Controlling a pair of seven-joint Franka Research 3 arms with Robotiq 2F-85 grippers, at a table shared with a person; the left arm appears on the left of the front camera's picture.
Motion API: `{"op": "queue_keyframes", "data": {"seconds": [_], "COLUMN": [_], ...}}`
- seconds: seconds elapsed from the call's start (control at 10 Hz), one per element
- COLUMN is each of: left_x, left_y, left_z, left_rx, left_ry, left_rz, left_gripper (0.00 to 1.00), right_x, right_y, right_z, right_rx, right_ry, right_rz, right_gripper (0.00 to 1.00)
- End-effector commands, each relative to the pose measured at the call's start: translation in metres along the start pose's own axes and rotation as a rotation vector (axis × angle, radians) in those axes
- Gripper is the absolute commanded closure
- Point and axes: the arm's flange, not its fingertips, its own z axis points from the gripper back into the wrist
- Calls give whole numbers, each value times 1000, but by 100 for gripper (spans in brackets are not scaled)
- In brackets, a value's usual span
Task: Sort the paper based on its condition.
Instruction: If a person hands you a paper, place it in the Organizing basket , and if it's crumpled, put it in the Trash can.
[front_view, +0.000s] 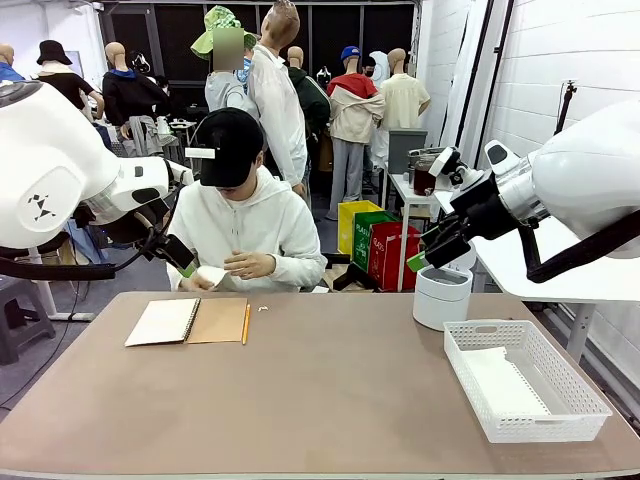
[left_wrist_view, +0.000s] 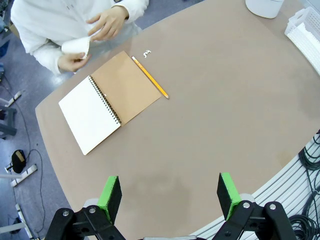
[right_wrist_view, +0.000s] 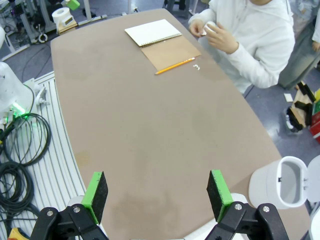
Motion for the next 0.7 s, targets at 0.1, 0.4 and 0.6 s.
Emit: {"op": "queue_keyframes", "data": {"seconds": [0.1, 0.4, 0.6], "left_x": [-1, -1, -1], "left_y": [1, 1, 1], "left_z": [0, 0, 0], "left_rx": [-1, -1, -1], "left_ry": [0, 0, 0], "left_rz": [1, 1, 1], "left_gripper": [0, 0, 0], "right_x": [0, 0, 0], "right_y": [0, 0, 0], "right_z": [0, 0, 0], "right_rx": [1, 1, 1], "right_ry": [2, 2, 2], "right_rz": [8, 8, 8], "right_gripper": [0, 0, 0]}}
